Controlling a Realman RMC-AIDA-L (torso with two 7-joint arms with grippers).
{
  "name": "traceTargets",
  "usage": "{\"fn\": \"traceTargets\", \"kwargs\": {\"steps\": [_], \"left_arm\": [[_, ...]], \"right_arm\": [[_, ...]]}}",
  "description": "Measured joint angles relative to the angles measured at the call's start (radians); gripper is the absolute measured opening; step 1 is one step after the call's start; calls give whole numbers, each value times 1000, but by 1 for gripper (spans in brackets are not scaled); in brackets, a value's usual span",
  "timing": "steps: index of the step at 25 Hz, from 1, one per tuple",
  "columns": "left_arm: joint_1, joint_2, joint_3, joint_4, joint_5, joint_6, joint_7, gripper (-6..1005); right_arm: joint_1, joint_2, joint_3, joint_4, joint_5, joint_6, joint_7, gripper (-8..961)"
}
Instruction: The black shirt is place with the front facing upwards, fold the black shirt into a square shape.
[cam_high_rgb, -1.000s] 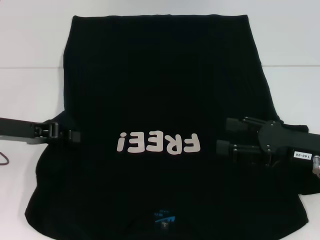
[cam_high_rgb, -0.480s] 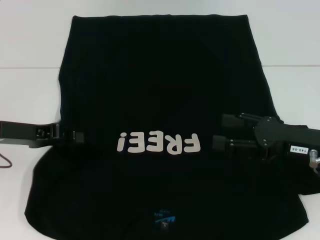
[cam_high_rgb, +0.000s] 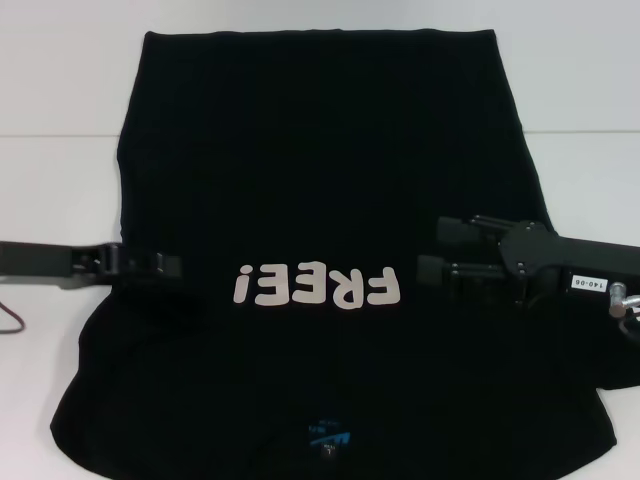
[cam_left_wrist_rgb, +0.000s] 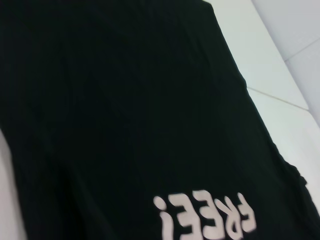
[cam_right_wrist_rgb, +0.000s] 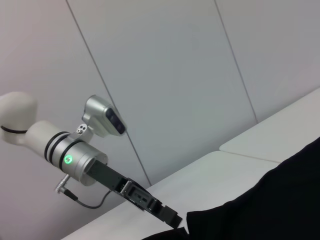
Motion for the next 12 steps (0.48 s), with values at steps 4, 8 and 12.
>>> {"fn": "traceTargets", "kwargs": {"steps": [4, 8, 12], "left_arm": [[23, 15, -25, 26, 0, -52, 33, 490], [37, 29, -23, 29, 63, -102, 48, 487], [39, 30, -20, 23, 126, -119, 52, 486]], "right_arm": [[1, 0, 2, 5, 15, 15, 1, 915], [1, 0, 2, 11, 30, 22, 6, 915], [2, 0, 2, 11, 35, 35, 8, 915]]}}
